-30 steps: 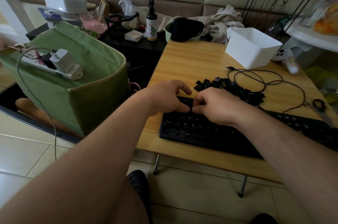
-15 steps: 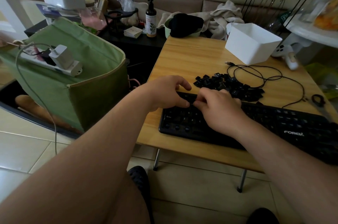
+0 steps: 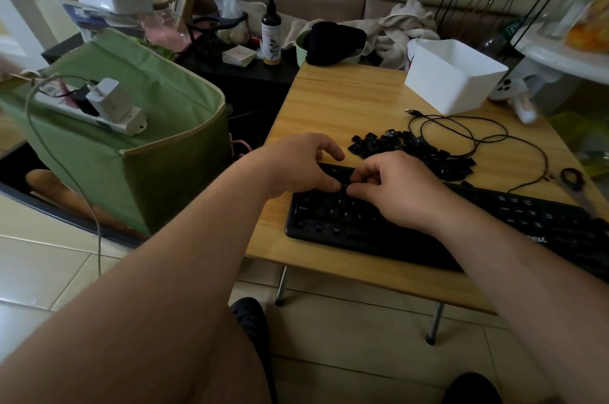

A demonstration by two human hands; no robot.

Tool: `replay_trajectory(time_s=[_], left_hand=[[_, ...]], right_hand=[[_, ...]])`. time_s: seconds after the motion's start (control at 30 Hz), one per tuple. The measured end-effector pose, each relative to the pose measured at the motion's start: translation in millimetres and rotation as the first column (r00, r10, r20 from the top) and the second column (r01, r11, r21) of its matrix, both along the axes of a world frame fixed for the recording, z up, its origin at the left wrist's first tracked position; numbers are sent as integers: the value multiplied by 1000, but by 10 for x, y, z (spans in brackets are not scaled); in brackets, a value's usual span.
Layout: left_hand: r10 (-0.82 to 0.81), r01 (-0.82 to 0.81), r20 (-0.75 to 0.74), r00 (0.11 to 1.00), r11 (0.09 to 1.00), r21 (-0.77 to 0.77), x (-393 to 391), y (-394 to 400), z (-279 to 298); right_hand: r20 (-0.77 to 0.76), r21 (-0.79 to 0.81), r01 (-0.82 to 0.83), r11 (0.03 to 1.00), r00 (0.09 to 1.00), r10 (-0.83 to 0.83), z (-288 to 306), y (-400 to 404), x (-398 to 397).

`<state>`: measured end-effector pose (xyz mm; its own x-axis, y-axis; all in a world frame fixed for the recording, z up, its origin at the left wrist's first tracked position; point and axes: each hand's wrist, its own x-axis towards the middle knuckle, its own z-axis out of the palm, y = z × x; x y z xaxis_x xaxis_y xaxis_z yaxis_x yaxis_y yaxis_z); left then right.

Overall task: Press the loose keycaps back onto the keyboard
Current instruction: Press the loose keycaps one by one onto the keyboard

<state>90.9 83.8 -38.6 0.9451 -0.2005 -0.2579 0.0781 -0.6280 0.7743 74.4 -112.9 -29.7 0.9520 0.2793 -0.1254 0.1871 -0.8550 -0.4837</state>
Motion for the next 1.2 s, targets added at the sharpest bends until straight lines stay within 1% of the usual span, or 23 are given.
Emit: replay_trajectory(time_s=[0.13, 0.4, 0.5, 0.6, 0.73, 0.83, 0.97, 1.1, 1.2], left_hand=[[1, -1, -1, 1000, 1000, -6, 0, 2, 3], [-2, 2, -6, 1000, 1000, -1, 11, 0, -5], [2, -2, -7, 1000, 1000, -9, 14, 2, -12], [8, -8, -8, 1000, 1000, -13, 16, -4, -18], [9, -9, -8, 1000, 1000, -10, 12, 9, -10], [3, -3, -9, 1000, 1000, -12, 3, 27, -3], [-2, 2, -4, 1000, 1000, -8, -1, 31, 3], [-2, 2, 1, 1000, 1000, -12, 4, 28, -1], [-1, 1, -3, 1000, 1000, -24, 13, 22, -9]], right_hand=[[-10, -11, 27, 1000, 1000, -27, -28, 50, 39], [-95, -25, 30, 999, 995, -33, 61, 145, 208], [-135, 3, 48, 999, 990, -47, 45, 158, 249], [-160, 36, 22, 999, 987, -16, 73, 106, 250], [-128, 110, -20, 994, 991, 34, 71, -18, 203], [-74, 118, -48, 992, 996, 57, 16, -79, 174], [-4, 32, -123, 992, 992, 123, 23, -112, 127], [55, -171, -225, 959, 970, 238, 77, -84, 131], [57, -218, -248, 944, 962, 266, 98, -40, 159]])
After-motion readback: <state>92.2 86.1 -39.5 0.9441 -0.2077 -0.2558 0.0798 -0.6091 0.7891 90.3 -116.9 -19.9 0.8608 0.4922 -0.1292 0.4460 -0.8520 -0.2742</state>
